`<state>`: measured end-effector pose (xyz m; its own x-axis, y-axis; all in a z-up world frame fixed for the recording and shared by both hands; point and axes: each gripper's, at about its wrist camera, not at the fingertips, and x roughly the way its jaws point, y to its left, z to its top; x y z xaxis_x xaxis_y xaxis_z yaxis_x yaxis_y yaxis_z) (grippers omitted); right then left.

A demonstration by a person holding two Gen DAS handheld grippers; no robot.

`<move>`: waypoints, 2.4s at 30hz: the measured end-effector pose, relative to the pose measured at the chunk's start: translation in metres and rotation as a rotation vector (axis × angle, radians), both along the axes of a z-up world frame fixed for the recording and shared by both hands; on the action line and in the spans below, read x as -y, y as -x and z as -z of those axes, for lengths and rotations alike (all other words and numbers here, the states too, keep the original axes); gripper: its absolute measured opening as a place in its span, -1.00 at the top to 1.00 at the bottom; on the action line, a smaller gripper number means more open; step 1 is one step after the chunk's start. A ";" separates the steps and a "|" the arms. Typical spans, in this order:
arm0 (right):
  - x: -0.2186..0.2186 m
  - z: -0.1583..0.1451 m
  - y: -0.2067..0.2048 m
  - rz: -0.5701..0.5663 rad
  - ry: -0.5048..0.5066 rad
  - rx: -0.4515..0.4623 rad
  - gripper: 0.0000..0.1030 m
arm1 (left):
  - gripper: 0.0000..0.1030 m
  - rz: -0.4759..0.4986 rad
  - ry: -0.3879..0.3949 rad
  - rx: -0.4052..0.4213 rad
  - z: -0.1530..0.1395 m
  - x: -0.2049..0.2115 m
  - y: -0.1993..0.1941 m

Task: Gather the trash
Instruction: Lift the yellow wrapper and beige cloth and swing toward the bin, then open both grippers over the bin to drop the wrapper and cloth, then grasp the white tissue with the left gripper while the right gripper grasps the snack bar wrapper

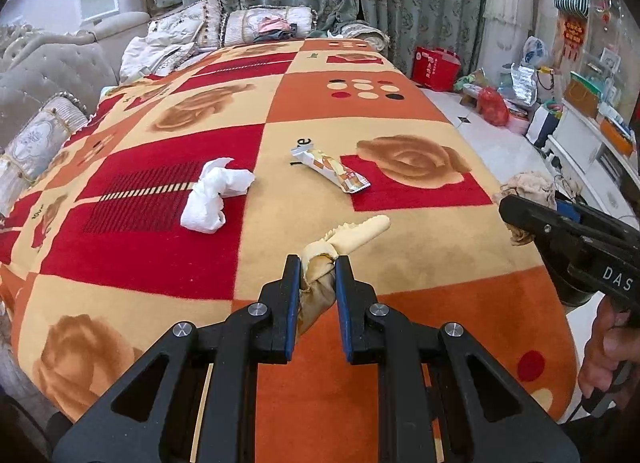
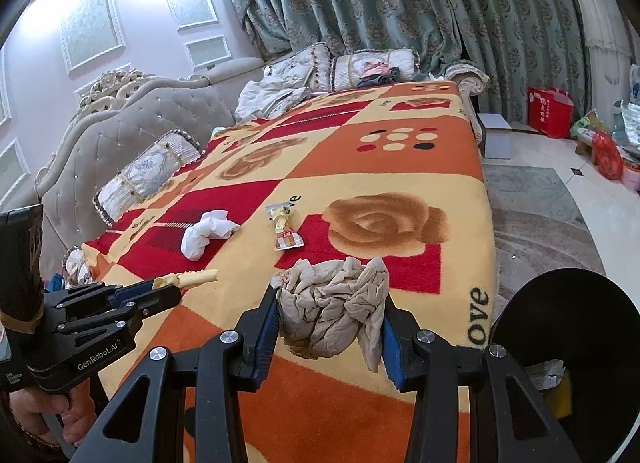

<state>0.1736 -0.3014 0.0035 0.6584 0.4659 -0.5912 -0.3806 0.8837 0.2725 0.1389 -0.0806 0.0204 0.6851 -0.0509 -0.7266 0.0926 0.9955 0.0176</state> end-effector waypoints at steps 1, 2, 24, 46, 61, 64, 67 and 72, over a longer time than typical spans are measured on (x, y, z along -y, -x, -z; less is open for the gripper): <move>0.001 0.000 0.000 0.004 0.001 0.001 0.17 | 0.71 0.002 -0.001 0.001 0.000 0.001 0.000; 0.004 -0.001 0.000 0.011 0.000 0.003 0.17 | 0.71 0.005 -0.007 0.003 -0.001 0.003 0.000; 0.161 0.015 0.000 0.523 -0.068 -0.157 0.17 | 0.71 0.490 0.152 -0.017 -0.019 0.158 -0.019; 0.176 0.000 -0.004 0.672 -0.159 -0.099 -0.37 | -0.15 0.390 0.124 -0.041 0.003 0.140 -0.050; 0.022 0.001 -0.040 0.189 -0.039 -0.060 -0.37 | -0.15 -0.006 0.090 -0.060 0.028 -0.108 -0.118; -0.011 0.002 -0.049 0.089 -0.002 -0.043 -0.38 | -0.14 -0.029 0.093 -0.067 0.043 -0.110 -0.121; -0.047 0.006 -0.064 -0.003 0.036 -0.033 -0.40 | 0.48 -0.077 0.104 -0.079 0.050 -0.115 -0.125; -0.103 0.021 -0.108 -0.096 0.088 -0.063 -0.41 | 0.62 -0.090 0.199 -0.061 0.046 -0.122 -0.107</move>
<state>0.2814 -0.1985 -0.0177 0.5739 0.4698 -0.6708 -0.4493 0.8654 0.2218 0.2461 0.0410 -0.0259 0.6485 -0.1377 -0.7487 -0.0018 0.9832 -0.1824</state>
